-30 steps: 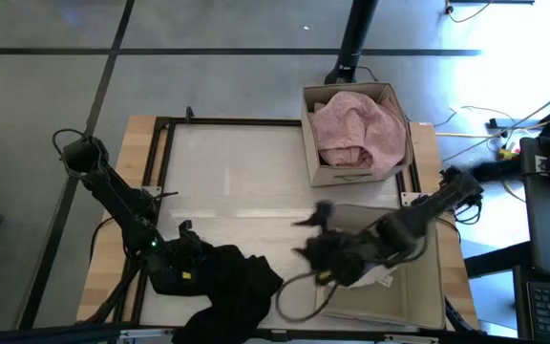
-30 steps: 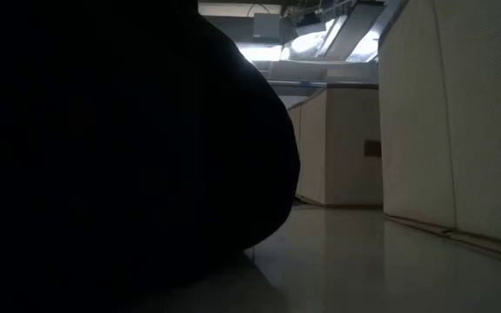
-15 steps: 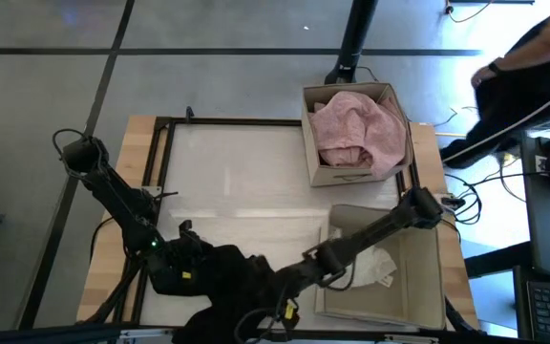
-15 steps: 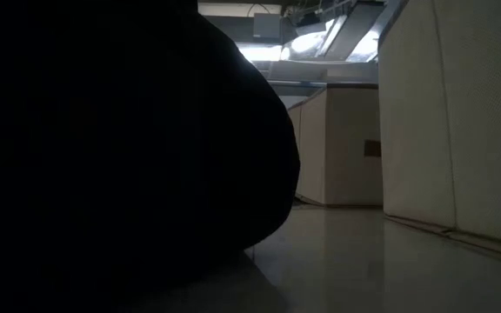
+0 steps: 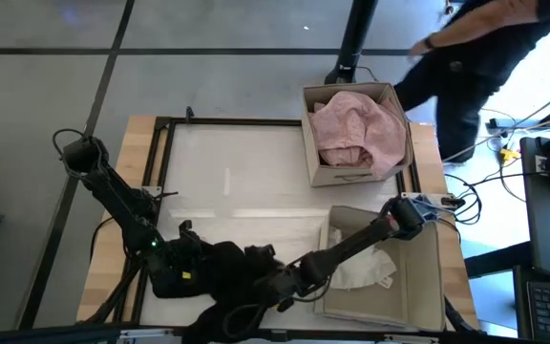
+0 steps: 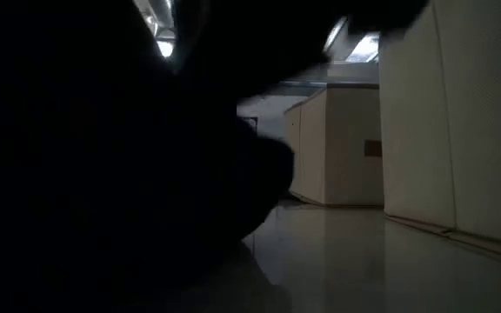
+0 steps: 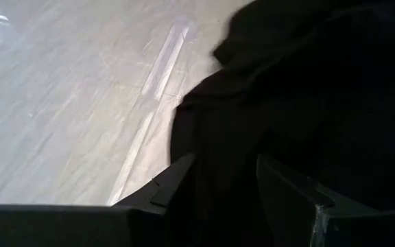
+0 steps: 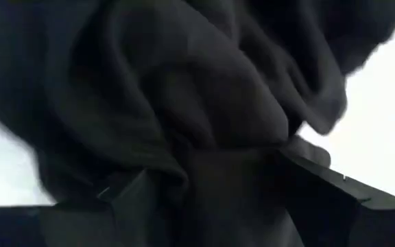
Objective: Sort clothes
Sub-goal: Put the black polo shirt into the bottom laundry organizer
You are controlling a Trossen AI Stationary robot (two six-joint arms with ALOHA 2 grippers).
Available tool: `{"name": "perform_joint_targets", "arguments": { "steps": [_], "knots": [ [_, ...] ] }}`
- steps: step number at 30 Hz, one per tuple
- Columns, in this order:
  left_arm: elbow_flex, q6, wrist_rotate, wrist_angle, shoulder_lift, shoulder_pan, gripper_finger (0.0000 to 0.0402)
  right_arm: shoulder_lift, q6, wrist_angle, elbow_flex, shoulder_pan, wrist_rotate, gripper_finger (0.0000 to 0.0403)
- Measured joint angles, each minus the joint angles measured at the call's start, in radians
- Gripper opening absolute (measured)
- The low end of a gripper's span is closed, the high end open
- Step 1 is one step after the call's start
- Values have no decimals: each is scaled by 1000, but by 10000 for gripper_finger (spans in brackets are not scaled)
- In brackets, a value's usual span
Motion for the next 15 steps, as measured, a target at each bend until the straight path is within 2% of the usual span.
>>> {"name": "perform_joint_targets", "arguments": {
  "steps": [4,15],
  "knots": [
    [0,0,0,0,0,0,146,29,-8,-12,1,-19,68,282],
    [0,0,0,2,0,0,146,85,-10,-2,6,-64,7,281]
  ]
}}
